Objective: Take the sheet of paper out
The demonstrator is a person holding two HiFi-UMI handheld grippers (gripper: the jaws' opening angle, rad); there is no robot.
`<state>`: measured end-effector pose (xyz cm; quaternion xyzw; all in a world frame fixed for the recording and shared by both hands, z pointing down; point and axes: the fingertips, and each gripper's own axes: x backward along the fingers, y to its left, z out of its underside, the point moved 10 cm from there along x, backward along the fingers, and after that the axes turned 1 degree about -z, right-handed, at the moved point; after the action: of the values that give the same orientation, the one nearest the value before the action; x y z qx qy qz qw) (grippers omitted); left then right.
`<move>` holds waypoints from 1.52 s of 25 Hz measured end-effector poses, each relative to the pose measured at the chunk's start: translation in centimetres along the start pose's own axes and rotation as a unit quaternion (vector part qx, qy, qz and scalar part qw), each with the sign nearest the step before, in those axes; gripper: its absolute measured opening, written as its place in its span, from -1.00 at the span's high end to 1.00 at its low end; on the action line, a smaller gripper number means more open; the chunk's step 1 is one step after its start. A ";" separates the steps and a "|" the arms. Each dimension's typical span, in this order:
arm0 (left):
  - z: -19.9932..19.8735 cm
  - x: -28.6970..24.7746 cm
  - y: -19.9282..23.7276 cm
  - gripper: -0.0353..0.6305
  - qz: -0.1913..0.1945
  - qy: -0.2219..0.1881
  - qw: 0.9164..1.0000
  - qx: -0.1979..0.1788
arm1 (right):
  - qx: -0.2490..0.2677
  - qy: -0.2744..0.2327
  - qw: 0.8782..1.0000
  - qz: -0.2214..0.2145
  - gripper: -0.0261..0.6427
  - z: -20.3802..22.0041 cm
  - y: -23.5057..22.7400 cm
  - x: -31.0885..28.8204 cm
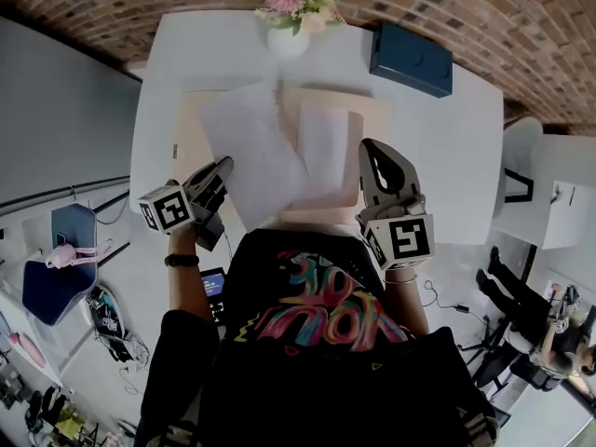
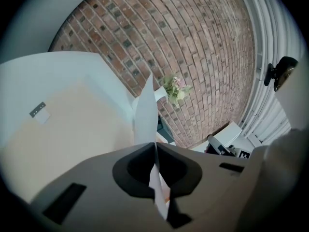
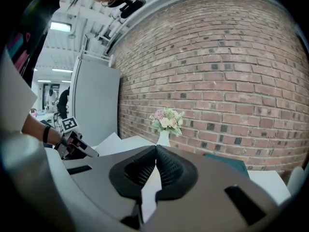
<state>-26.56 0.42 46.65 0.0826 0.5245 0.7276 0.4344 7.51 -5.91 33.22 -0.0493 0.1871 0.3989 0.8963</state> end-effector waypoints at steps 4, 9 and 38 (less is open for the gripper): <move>-1.0 0.6 -1.8 0.82 0.014 -0.024 0.999 -0.023 | 0.002 -0.010 1.000 -0.005 0.87 -0.3 0.1 0.0; -2.3 0.9 -4.6 0.82 0.031 -0.040 0.997 -0.067 | 0.004 -0.014 1.000 -0.004 0.87 -0.7 0.2 0.3; -2.7 -4.6 -20.0 0.82 -0.035 -0.146 0.883 -0.446 | -0.017 -0.050 0.996 0.070 0.87 -0.7 -4.4 5.0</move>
<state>-14.42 -3.33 30.28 -0.0329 0.0783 0.8487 0.5221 13.65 -5.56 30.43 -0.0316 0.1380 0.4658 0.8735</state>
